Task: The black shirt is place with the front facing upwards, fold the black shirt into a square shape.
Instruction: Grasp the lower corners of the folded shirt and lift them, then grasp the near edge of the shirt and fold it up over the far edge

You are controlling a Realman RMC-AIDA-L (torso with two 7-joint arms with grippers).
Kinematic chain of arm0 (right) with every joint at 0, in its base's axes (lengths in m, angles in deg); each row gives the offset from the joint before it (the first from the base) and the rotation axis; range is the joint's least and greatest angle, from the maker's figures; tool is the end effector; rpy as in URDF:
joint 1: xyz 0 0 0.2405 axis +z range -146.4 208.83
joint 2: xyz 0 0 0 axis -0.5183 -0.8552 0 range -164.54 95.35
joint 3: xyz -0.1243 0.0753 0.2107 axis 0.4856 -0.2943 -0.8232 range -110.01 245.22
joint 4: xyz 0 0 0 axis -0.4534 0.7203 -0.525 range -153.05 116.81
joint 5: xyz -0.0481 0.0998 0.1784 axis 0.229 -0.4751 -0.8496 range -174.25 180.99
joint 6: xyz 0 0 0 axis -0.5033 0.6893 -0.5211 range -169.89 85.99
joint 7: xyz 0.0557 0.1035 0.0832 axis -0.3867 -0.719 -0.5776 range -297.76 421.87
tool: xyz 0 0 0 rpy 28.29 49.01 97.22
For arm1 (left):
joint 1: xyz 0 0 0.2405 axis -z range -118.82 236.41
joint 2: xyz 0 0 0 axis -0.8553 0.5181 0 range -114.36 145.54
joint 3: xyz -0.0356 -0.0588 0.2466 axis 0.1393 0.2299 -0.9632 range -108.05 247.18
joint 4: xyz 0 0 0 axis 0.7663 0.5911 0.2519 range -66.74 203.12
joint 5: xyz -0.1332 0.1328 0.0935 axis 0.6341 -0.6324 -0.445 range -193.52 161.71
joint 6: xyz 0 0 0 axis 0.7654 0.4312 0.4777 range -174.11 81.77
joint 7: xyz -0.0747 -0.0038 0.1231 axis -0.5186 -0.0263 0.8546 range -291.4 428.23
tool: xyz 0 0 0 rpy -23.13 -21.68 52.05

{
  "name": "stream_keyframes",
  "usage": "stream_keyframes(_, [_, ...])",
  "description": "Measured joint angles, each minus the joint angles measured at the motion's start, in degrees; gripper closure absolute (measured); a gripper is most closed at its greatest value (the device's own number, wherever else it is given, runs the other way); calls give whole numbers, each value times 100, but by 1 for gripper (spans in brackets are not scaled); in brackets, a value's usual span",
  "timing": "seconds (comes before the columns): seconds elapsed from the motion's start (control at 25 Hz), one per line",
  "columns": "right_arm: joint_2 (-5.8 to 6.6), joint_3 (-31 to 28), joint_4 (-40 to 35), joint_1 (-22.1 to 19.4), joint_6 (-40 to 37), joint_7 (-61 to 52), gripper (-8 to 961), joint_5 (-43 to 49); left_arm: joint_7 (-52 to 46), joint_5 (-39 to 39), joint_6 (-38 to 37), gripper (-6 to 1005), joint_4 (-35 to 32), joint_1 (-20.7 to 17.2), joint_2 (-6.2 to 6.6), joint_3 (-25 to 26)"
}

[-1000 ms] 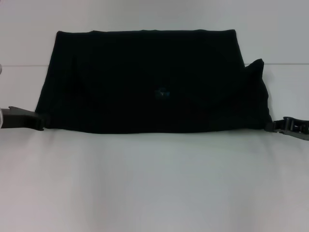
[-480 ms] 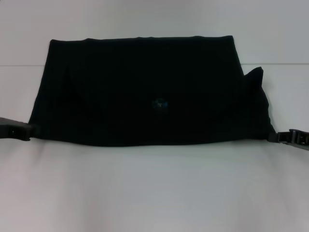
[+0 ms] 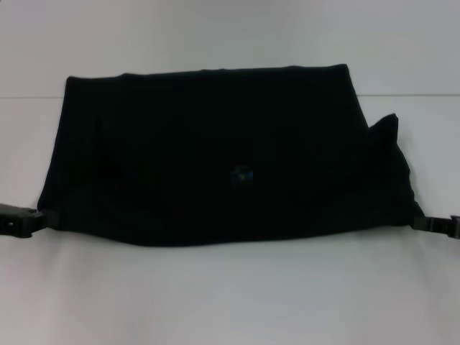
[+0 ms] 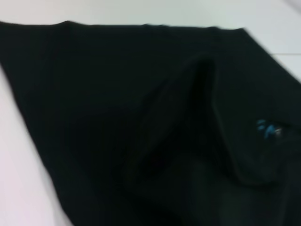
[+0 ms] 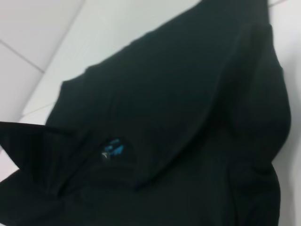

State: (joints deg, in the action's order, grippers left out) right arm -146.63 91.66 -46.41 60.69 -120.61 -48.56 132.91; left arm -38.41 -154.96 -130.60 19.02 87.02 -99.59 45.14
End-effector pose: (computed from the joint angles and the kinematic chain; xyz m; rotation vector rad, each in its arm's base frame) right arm 0.3501 0.3280 0.0372 -2.1926 1.5877 0.5726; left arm -0.3457 0.3289 0.0806 -2.3102 -1.2498 -0.2673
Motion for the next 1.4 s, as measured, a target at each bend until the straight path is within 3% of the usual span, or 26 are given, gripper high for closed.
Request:
stream_keyframes(0.2, [22,-174,-139,-258,-564,453,918,0,294,218,-889,1000,106,-242,120,449])
stream_keyframes(0.4, [57,-220,-148,-500,-1091,941,918,1,554,368,-1661,1000,462,-549,349,769])
stream_keyframes(0.64, [68,-518,-151,-876,-1937,1718,918,5,925,404,-2284,999,775,-897,536,1116])
stream_keyframes(1.4, [76,-1104,-212,-2176,-3312,2724,919,54,1046,202,-2622,1000,856,-1608,545,1218])
